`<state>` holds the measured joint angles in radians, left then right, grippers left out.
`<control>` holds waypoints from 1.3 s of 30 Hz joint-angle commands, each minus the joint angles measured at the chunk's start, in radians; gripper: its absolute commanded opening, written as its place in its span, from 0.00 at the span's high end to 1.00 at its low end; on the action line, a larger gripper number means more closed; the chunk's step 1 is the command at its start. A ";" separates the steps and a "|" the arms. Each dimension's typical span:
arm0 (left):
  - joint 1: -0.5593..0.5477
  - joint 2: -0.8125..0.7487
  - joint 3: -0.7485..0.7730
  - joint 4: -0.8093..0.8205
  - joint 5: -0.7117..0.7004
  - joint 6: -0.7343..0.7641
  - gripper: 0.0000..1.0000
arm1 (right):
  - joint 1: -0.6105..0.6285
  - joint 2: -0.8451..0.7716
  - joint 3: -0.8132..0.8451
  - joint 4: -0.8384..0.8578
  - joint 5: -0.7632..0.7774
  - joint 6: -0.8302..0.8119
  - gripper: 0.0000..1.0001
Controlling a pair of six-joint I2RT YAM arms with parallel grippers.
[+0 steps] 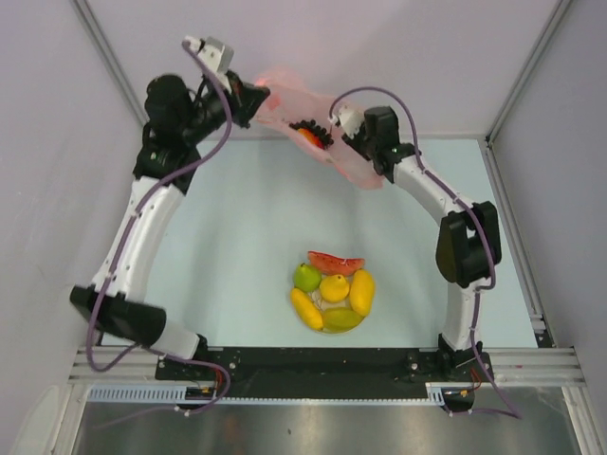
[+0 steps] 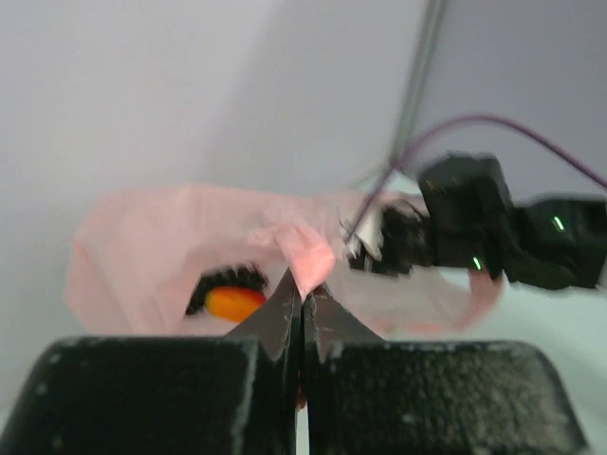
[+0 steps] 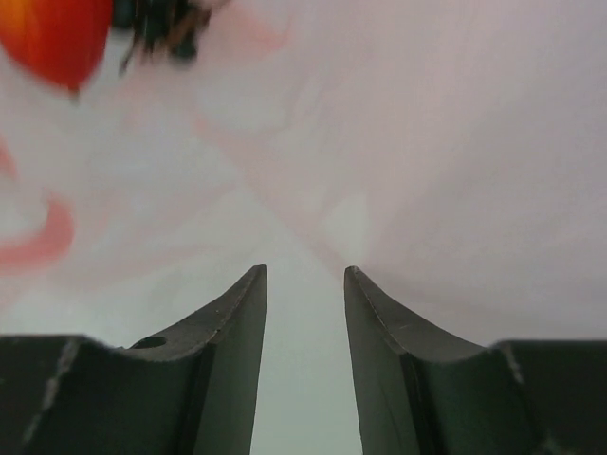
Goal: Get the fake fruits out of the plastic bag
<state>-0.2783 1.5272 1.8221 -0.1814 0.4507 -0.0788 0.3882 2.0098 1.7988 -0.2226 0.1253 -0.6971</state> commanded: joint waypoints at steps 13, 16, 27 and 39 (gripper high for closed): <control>-0.064 -0.438 -0.840 -0.148 -0.084 0.154 1.00 | 0.110 -0.215 -0.400 -0.158 -0.211 0.005 0.54; -0.064 -0.440 -0.833 -0.177 -0.135 0.185 1.00 | 0.159 -0.191 -0.400 -0.104 -0.228 -0.008 0.53; -0.065 -0.409 -0.777 -0.191 -0.175 0.221 1.00 | 0.198 -0.086 -0.346 0.101 -0.254 -0.059 0.54; -0.062 -0.403 -0.784 -0.179 -0.164 0.220 1.00 | 0.172 0.148 -0.078 0.072 -0.231 0.012 0.57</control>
<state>-0.3401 1.1324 1.0039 -0.3782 0.2905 0.1177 0.5682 2.1071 1.6459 -0.1616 -0.1123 -0.7086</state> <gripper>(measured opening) 0.006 0.435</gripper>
